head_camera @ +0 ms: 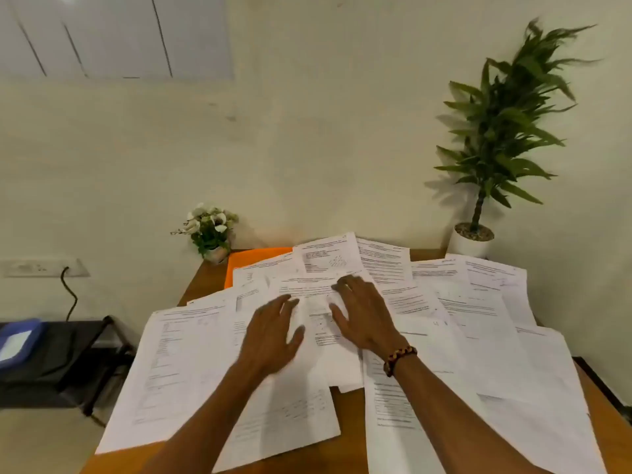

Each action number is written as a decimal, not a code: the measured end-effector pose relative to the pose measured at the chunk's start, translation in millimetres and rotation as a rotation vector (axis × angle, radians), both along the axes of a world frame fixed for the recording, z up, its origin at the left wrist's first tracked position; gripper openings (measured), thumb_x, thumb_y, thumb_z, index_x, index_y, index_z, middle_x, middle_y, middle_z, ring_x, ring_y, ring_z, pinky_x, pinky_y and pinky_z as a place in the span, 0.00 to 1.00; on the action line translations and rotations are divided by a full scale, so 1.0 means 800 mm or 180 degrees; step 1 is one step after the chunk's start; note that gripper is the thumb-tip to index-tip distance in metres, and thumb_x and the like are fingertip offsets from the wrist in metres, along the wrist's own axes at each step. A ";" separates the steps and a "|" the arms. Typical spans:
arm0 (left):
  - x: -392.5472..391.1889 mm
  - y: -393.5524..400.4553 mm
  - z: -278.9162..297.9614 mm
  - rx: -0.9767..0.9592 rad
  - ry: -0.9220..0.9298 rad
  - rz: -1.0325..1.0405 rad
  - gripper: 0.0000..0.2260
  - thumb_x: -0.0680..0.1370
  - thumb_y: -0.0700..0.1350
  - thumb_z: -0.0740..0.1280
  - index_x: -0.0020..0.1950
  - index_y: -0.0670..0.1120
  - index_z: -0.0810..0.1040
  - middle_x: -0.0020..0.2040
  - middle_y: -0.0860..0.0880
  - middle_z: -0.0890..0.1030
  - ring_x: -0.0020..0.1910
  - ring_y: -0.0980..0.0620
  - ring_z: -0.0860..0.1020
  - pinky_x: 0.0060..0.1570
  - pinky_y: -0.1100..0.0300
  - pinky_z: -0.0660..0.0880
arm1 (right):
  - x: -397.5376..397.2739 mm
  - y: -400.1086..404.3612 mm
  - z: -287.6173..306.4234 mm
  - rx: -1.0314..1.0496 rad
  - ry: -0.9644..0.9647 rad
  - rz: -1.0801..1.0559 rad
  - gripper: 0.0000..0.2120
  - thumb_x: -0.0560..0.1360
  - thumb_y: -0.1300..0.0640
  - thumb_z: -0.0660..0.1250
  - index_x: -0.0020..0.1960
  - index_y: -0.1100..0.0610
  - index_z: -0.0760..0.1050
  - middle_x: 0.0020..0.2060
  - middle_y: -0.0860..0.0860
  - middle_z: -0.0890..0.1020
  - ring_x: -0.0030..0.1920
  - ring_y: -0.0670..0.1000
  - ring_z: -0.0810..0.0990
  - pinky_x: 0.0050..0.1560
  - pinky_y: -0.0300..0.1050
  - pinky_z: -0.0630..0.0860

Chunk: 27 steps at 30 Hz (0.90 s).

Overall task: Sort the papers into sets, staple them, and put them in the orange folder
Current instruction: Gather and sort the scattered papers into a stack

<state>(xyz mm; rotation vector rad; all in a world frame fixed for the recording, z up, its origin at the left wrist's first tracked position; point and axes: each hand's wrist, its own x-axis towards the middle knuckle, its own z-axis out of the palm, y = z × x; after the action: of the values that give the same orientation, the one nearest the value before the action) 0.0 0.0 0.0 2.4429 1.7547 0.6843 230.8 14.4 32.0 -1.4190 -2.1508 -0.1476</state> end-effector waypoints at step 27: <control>-0.054 -0.032 -0.081 -0.0651 0.0258 0.1115 0.34 0.79 0.70 0.46 0.81 0.55 0.59 0.83 0.49 0.55 0.81 0.48 0.56 0.78 0.46 0.49 | -0.112 0.012 -0.094 -0.0496 -0.0656 0.0731 0.25 0.83 0.43 0.52 0.75 0.51 0.70 0.75 0.50 0.71 0.78 0.53 0.65 0.78 0.54 0.61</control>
<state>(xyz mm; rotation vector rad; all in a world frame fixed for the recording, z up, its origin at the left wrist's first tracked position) -43.3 -25.6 -65.2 2.0807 2.1904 0.4041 141.3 24.0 -43.1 -1.2739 -2.5255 -0.0419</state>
